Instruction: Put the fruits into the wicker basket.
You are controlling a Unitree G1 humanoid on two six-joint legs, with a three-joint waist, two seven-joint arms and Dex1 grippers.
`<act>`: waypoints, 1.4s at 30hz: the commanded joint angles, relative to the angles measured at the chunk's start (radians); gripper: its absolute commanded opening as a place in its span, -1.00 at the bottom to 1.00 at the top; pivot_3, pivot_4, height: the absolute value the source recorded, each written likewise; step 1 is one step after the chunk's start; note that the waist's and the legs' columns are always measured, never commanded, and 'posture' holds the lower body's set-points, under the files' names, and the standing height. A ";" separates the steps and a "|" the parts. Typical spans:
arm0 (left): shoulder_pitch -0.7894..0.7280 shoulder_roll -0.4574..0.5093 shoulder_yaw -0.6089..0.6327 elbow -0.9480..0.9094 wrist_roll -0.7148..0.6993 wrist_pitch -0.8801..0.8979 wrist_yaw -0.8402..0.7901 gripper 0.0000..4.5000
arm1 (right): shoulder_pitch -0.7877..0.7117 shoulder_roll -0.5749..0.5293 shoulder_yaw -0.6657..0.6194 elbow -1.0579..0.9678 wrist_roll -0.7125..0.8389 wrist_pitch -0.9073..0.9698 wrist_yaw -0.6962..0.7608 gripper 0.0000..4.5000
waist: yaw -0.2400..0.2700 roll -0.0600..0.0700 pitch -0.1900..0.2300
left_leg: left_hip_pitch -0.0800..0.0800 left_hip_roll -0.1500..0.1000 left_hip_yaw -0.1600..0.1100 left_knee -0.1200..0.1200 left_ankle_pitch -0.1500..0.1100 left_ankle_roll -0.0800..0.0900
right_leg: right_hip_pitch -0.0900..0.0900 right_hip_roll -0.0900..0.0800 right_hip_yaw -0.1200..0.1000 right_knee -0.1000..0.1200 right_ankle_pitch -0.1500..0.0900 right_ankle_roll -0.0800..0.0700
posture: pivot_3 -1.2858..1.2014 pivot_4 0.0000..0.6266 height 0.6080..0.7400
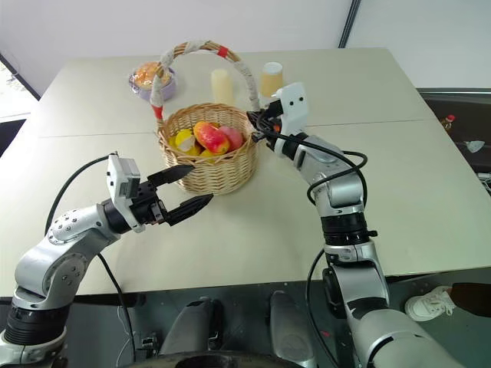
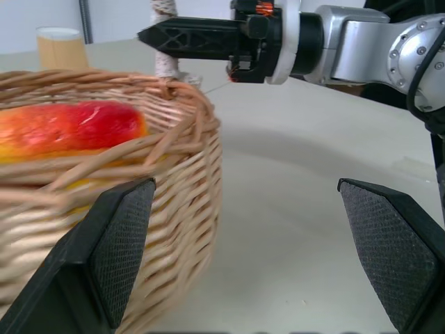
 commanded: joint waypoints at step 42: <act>0.094 0.001 0.248 0.388 0.184 -0.228 0.102 1.00 | 0.545 -0.382 -0.171 -0.202 0.091 -0.255 0.311 0.74 | 0.017 0.003 0.001 | 0.005 0.004 0.002 0.000 -0.001 0.001 | 0.006 0.003 0.001 -0.006 0.000 0.001 | 0.03 -0.52 1.00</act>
